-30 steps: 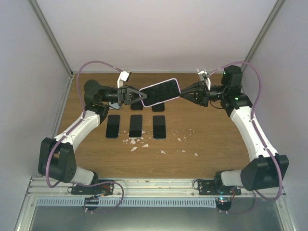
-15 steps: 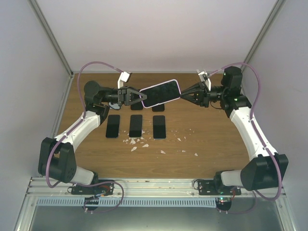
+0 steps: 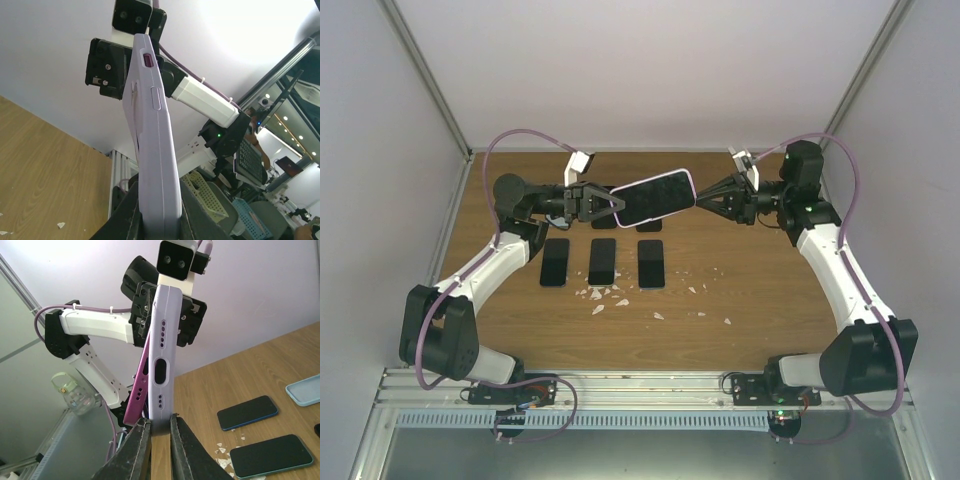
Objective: Take the phone out of the phone case
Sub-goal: Remove the phone case from the phone.
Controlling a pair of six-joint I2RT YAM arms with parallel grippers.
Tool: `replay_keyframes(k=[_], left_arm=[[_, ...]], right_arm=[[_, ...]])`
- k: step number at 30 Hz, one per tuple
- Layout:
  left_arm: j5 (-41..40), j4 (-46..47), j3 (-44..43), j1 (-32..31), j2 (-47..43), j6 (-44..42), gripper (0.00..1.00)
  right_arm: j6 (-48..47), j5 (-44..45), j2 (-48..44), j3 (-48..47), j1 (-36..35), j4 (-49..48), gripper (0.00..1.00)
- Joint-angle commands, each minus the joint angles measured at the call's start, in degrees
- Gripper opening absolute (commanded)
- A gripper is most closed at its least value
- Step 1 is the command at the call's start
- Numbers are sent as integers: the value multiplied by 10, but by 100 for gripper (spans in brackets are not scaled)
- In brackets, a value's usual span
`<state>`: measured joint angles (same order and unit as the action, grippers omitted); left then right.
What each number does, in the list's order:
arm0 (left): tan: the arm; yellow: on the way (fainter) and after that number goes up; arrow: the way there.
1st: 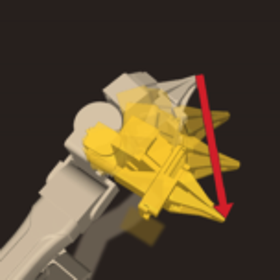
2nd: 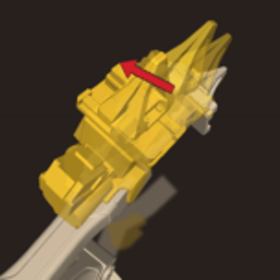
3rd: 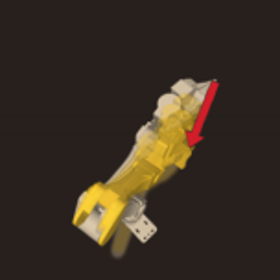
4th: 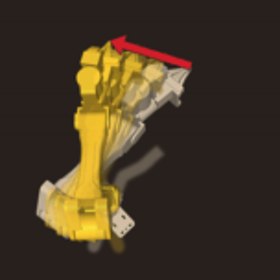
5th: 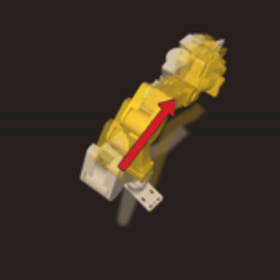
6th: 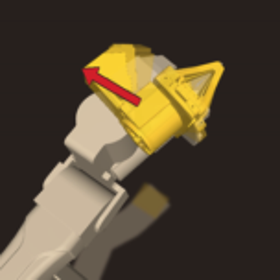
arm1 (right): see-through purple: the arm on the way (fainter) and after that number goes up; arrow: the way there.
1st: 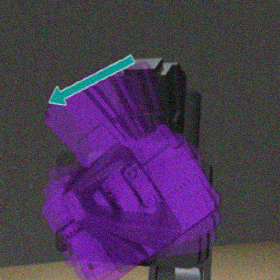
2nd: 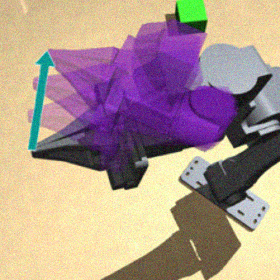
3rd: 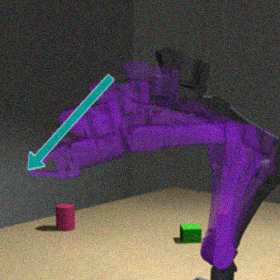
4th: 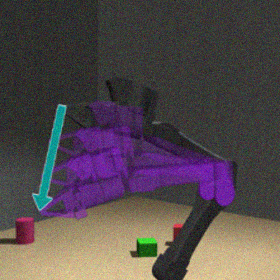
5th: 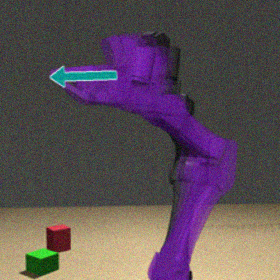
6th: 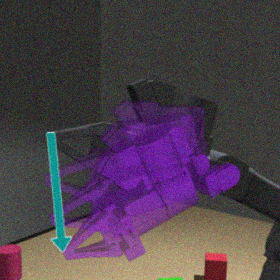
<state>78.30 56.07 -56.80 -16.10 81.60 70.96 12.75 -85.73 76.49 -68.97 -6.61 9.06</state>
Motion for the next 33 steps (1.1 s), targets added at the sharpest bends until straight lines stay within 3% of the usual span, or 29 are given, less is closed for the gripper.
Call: replay_keyframes(k=[1,14,24,33], left_arm=[[20,117,-9,-13,-20,12,0],[20,-36,-31,-45,-22,-108,0],[26,-216,-74,-63,-15,-253,0],[30,-259,-99,-75,7,-285,0]], right_arm=[[1,54,7,12,17,3,12],[-13,92,4,-7,2,27,12],[-11,57,4,-7,-30,29,21],[27,15,5,5,-54,-7,20]])
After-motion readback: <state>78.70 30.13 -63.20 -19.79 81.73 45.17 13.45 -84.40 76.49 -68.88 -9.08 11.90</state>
